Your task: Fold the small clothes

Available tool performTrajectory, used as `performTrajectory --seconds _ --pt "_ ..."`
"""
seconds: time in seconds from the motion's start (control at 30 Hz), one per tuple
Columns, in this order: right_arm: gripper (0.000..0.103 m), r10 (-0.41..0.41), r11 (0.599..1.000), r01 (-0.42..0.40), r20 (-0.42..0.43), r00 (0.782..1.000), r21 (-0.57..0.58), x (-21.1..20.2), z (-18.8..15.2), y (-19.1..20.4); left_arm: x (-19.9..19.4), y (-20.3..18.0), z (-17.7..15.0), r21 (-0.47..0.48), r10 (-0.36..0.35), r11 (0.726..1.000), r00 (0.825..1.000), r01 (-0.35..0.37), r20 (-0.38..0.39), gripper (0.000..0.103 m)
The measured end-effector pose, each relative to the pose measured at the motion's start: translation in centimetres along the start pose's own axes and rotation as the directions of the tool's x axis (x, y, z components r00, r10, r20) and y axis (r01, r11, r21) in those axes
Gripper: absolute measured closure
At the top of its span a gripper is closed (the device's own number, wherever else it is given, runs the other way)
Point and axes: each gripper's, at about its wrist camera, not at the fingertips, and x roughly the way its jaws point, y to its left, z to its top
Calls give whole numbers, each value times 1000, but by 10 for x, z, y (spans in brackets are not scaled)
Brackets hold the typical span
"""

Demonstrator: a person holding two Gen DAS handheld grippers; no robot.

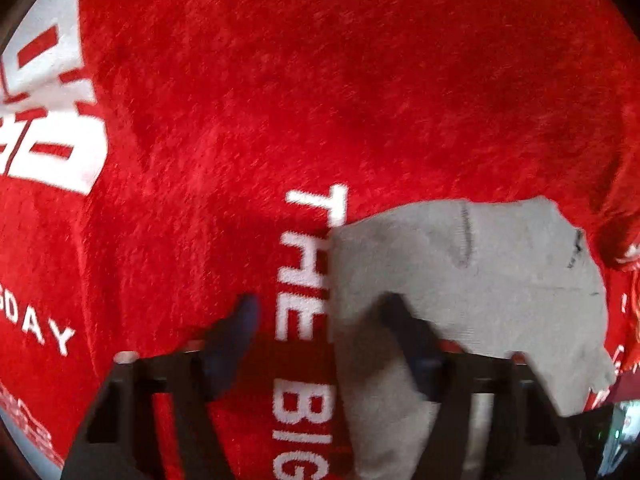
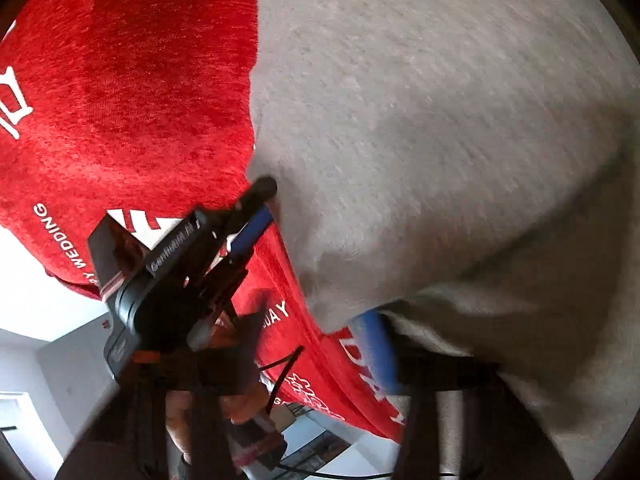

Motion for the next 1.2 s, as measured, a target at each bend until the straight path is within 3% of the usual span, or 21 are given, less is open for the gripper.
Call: performTrajectory --seconds 0.07,0.3,0.43,0.47,0.5,0.57,0.63,0.67,0.77,0.87,0.93,0.97,1.0,1.07,1.2 --pt "97 1 999 -1 -6 1000 -33 -1 -3 3 -2 -1 1 19 -54 998 999 54 -6 90" --pt "96 -55 996 50 -64 996 -67 38 -10 3 -7 13 -2 80 3 997 1000 -5 22 90" --pt "90 -65 995 56 -106 992 -86 13 -8 8 -9 24 -6 52 36 998 999 -38 33 90" --pt "80 -83 990 72 -84 993 -121 -8 -5 11 -12 27 -6 52 46 998 998 -48 36 90" --pt "59 -98 986 89 -57 994 -142 -23 -2 11 -16 28 -7 54 53 997 998 -55 41 90" --pt "34 -156 970 165 65 986 -180 -75 9 8 -27 24 -15 65 71 995 995 -75 66 90" --pt "35 -221 951 255 193 956 -173 -123 23 0 -40 17 -21 73 74 994 992 -82 102 90" --pt "35 -273 938 318 275 922 -135 -154 34 -9 -44 13 -23 76 69 994 991 -78 113 90" --pt "38 -315 938 345 375 872 -15 -202 61 -31 -54 -2 -38 92 50 994 989 -64 141 90" --pt "40 -281 958 279 412 867 65 -229 83 -46 -44 -23 -47 118 64 990 990 -79 129 90" --pt "48 -290 954 294 417 862 57 -230 97 -42 -33 -30 -53 121 95 987 990 -108 109 90" --pt "76 -309 947 319 415 856 46 -233 100 -42 -29 -33 -54 115 103 987 989 -115 106 90" --pt "96 -335 935 353 403 852 31 -232 104 -39 -25 -35 -57 107 113 986 988 -125 107 90" --pt "96 -349 927 376 401 847 12 -233 103 -34 -19 -36 -62 95 147 983 983 -157 105 90" --pt "96 -437 878 478 384 814 -15 -246 90 -50 -15 -38 -67 88 170 980 979 -180 112 90"
